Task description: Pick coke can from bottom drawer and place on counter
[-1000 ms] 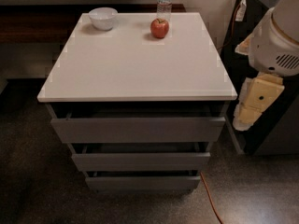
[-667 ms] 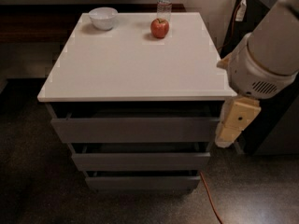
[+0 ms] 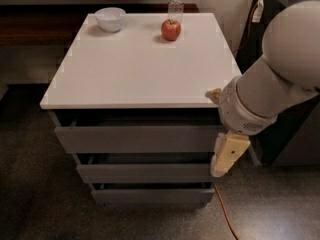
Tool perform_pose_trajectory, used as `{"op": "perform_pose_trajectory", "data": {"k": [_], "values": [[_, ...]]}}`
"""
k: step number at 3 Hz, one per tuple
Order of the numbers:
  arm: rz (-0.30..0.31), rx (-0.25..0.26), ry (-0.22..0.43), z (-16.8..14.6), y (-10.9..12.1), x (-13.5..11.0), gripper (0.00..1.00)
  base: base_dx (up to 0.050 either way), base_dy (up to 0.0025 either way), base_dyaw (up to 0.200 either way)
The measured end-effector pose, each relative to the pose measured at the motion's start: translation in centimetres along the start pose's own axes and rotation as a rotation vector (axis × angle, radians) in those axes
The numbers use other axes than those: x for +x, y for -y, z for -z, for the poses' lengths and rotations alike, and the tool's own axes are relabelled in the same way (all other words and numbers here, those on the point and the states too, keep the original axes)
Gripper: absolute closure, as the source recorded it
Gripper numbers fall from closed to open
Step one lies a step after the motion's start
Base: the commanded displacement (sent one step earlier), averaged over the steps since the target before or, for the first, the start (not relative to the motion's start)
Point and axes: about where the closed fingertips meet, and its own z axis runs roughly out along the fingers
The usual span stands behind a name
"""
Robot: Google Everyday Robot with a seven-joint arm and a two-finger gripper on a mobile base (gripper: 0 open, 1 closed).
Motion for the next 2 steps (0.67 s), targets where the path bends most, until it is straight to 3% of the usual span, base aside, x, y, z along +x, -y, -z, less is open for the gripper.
{"op": "perform_pose_trajectory", "data": {"k": [2], "values": [[0.099, -0.007, -0.023, -7.4, -2.2, -0.8, 0.0, 0.0, 0.0, 0.0]]}}
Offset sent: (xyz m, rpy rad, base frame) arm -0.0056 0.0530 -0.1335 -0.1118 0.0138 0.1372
